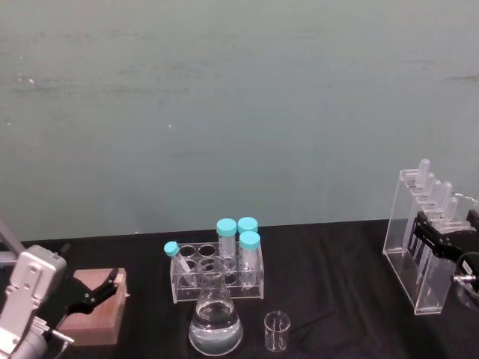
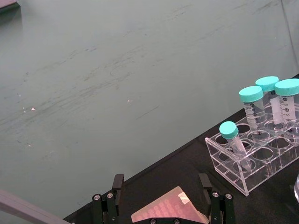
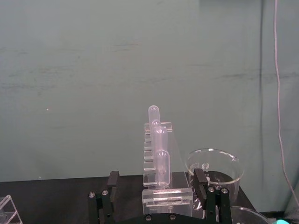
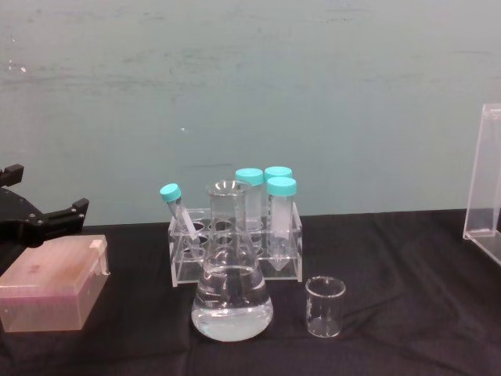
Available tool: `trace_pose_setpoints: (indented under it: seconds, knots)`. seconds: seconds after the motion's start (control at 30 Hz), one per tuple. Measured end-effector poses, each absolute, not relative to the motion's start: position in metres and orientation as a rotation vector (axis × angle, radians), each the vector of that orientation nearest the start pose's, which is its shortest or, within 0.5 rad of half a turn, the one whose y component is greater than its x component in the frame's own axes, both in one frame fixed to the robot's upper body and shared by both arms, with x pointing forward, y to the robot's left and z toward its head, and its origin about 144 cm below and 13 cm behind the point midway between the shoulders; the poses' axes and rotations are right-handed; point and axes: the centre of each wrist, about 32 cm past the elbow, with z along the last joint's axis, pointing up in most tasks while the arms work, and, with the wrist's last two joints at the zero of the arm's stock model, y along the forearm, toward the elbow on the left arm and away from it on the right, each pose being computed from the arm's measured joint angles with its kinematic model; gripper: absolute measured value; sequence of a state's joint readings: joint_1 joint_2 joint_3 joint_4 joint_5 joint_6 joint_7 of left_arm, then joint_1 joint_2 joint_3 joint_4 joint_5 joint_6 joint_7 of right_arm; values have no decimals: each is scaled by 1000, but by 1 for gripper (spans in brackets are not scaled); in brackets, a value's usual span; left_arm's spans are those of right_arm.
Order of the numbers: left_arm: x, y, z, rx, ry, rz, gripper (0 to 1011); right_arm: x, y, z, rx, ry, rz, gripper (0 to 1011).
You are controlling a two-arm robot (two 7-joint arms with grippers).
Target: Place the experimental apparatus aside using one hand.
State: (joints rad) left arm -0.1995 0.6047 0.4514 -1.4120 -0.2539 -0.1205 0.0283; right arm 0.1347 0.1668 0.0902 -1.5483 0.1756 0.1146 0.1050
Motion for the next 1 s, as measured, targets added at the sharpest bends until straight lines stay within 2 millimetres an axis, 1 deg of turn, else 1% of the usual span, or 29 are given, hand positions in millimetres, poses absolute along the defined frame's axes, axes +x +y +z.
trace_pose_setpoints:
  seconds: [0.57, 1.0]
  knots:
    - [489, 310, 1140, 304, -285, 1248, 1000, 481, -302, 1198, 22, -49, -1560, 1002]
    - [489, 310, 1140, 304, -285, 1248, 1000, 474, -293, 1201, 35, -122, -1534, 1002]
